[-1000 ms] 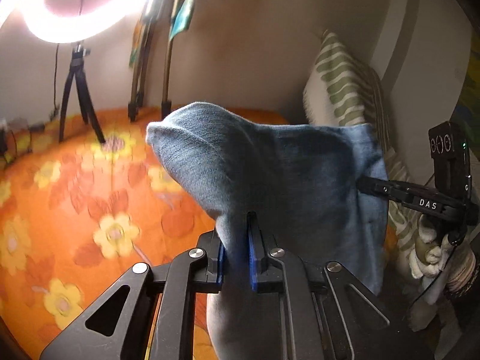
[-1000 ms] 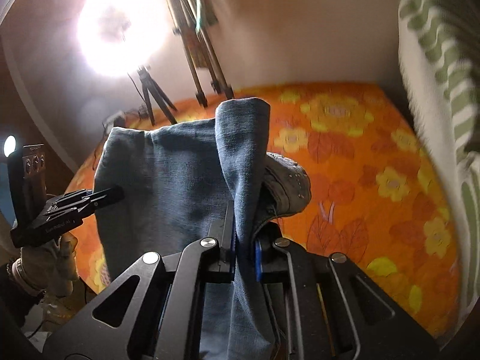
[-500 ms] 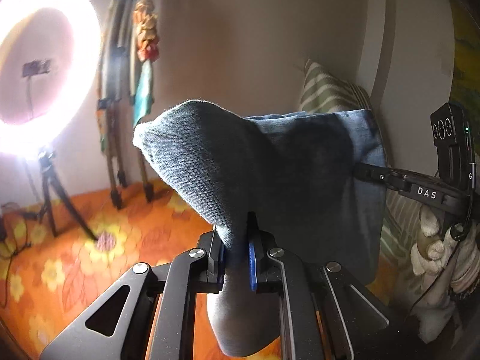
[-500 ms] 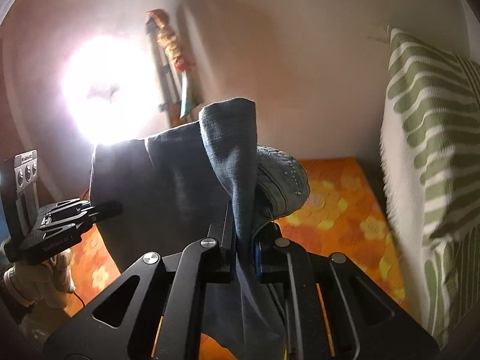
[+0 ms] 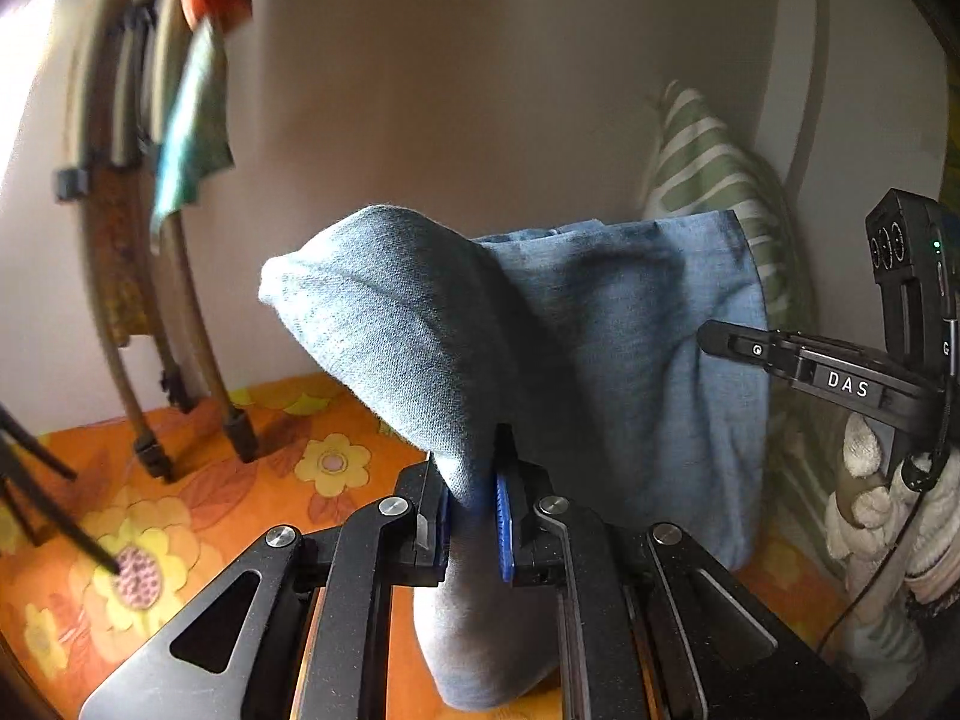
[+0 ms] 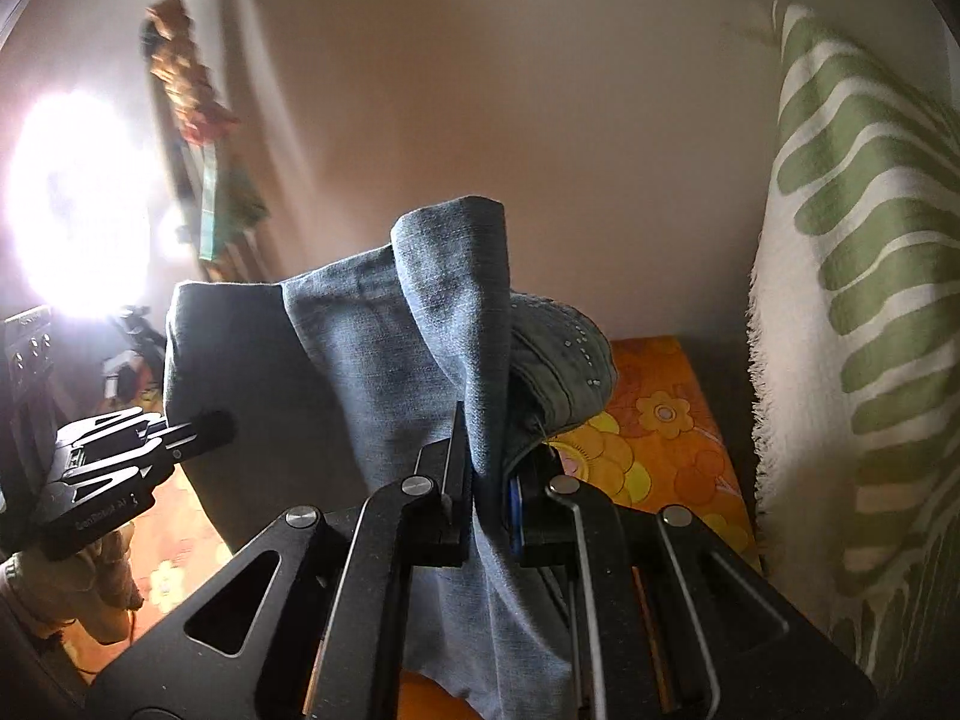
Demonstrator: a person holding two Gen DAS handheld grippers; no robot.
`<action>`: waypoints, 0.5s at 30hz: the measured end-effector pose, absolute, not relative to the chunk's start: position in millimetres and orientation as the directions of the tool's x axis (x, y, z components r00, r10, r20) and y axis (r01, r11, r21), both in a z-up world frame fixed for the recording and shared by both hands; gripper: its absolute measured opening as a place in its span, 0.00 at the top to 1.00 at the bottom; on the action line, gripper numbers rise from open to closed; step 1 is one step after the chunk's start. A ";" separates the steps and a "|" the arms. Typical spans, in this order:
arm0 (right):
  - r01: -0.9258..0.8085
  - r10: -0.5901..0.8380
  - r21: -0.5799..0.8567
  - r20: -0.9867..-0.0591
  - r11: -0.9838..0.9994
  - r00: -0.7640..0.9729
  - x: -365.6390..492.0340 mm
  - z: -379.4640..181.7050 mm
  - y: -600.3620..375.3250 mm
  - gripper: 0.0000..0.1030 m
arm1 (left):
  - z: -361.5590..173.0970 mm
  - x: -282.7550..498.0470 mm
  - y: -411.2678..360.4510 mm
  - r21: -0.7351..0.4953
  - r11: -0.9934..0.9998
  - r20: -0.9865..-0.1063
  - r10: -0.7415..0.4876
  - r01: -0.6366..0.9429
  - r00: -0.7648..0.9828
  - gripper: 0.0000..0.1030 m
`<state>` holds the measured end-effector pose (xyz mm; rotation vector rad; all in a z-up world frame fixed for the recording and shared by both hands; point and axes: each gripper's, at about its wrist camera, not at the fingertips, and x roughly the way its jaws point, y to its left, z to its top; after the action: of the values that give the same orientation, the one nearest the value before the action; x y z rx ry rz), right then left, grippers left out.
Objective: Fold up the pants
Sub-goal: 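Lift the jeans end with both grippers and fold it over onto the bundle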
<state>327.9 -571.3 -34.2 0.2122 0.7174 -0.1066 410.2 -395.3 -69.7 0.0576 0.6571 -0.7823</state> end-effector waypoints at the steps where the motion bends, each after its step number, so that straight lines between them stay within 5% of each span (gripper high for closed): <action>1: 0.171 -0.022 0.158 -0.667 0.973 0.744 336.5 -42.2 -577.6 0.91 | -74.1 415.0 -398.6 -0.190 0.721 -0.572 -0.633 0.667 0.521 0.90; 15: 0.216 -0.059 0.128 -0.718 0.968 0.693 425.2 -119.2 -613.7 0.91 | -123.0 484.5 -427.8 -0.146 0.812 -0.643 -0.512 0.565 0.570 0.89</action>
<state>425.2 -613.7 -119.2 0.2091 0.7917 -0.1548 484.5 -427.8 -123.0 0.0790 0.7285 -0.6329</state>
